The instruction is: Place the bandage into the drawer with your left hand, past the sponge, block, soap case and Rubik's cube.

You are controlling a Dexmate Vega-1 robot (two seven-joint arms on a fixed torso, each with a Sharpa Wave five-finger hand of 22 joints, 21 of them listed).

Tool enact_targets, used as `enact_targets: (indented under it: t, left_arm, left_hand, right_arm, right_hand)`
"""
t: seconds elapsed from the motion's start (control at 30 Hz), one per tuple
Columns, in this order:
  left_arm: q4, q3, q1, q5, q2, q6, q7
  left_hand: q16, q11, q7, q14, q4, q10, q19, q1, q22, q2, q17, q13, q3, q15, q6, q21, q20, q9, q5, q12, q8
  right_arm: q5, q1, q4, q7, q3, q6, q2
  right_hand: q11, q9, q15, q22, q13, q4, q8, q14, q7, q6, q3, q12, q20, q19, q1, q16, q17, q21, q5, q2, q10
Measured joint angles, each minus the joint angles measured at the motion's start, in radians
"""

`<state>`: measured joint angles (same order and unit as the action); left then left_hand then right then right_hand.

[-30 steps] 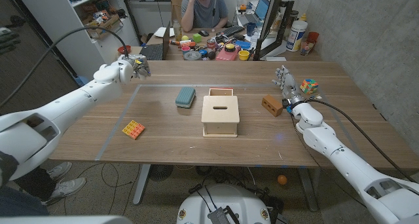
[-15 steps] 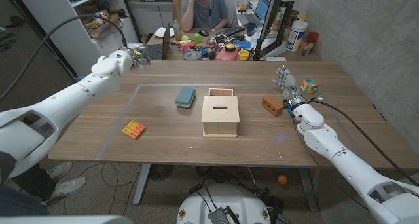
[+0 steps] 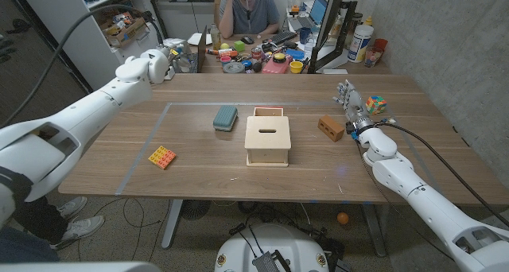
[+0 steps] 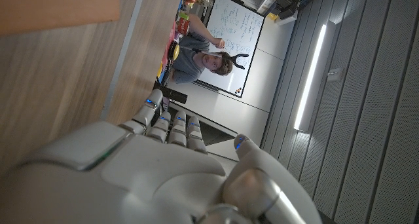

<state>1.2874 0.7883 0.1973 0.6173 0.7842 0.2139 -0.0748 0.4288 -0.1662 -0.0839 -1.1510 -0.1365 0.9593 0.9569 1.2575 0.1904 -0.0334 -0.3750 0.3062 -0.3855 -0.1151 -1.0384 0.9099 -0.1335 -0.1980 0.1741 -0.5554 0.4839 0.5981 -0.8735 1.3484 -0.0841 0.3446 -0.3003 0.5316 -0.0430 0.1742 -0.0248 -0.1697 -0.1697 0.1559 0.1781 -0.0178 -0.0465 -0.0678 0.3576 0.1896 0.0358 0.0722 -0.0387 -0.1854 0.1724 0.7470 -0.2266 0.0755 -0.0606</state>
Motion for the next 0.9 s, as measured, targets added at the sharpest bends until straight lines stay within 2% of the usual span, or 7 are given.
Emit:
enact_targets:
  t: [0.07,0.13,0.37,0.9]
  left_arm:
    - [-0.004,0.0,-0.005,0.0,-0.005,0.0,0.0]
    - [-0.005,0.001,-0.011,-0.015,-0.012,-0.044,0.0]
    - [0.001,0.002,-0.024,-0.033,-0.026,-0.105,-0.006]
    - [0.073,-0.004,-0.024,-0.041,-0.033,-0.202,-0.026]
  left_hand:
    - [0.0,0.0,0.0,0.0,0.0,0.0,0.0,0.0,0.0,0.0,0.0,0.0,0.0,0.0,0.0,0.0,0.0,0.0,0.0,0.0,0.002]
    - [-0.001,0.0,0.0,0.0,0.0,0.0,0.0,0.0,0.0,0.0,0.0,0.0,0.0,0.0,0.0,0.001,0.0,0.0,0.0,0.0,0.002]
    - [-0.002,0.0,0.0,-0.005,0.002,0.0,0.0,0.004,0.0,0.004,0.0,0.0,0.002,-0.001,0.0,0.004,0.0,0.0,0.0,0.001,0.002]
    - [-0.008,0.002,0.001,-0.006,0.004,0.005,0.0,0.004,0.0,0.004,-0.003,0.0,0.004,-0.001,-0.012,0.011,0.001,0.0,0.0,0.007,0.0]
  right_arm:
    - [0.0,0.0,0.0,0.0,0.0,-0.001,0.0]
    - [0.0,-0.007,0.008,-0.001,-0.004,-0.002,0.004]
    - [0.0,-0.014,0.014,-0.001,-0.008,-0.009,0.008]
    - [0.0,-0.028,0.02,0.0,-0.016,-0.034,0.01]
  right_hand:
    - [0.0,0.0,0.0,0.0,0.0,0.0,0.0,0.0,0.0,0.0,0.0,0.0,0.0,0.0,0.0,0.0,0.0,0.0,0.0,0.0,0.0]
    - [0.0,0.0,0.0,0.0,0.0,0.0,0.0,0.0,0.0,0.0,0.0,0.0,0.0,0.0,0.0,0.0,0.0,0.0,0.0,0.0,0.0]
    - [0.0,0.0,0.0,0.0,0.0,0.0,0.0,0.0,0.0,0.0,0.0,0.0,0.0,0.0,0.0,0.0,0.0,-0.004,0.0,0.0,0.0]
    - [0.0,0.0,0.0,0.0,0.0,0.0,0.0,0.0,0.0,0.0,0.0,0.0,0.0,-0.007,0.0,0.0,0.0,-0.012,0.0,0.0,0.0]
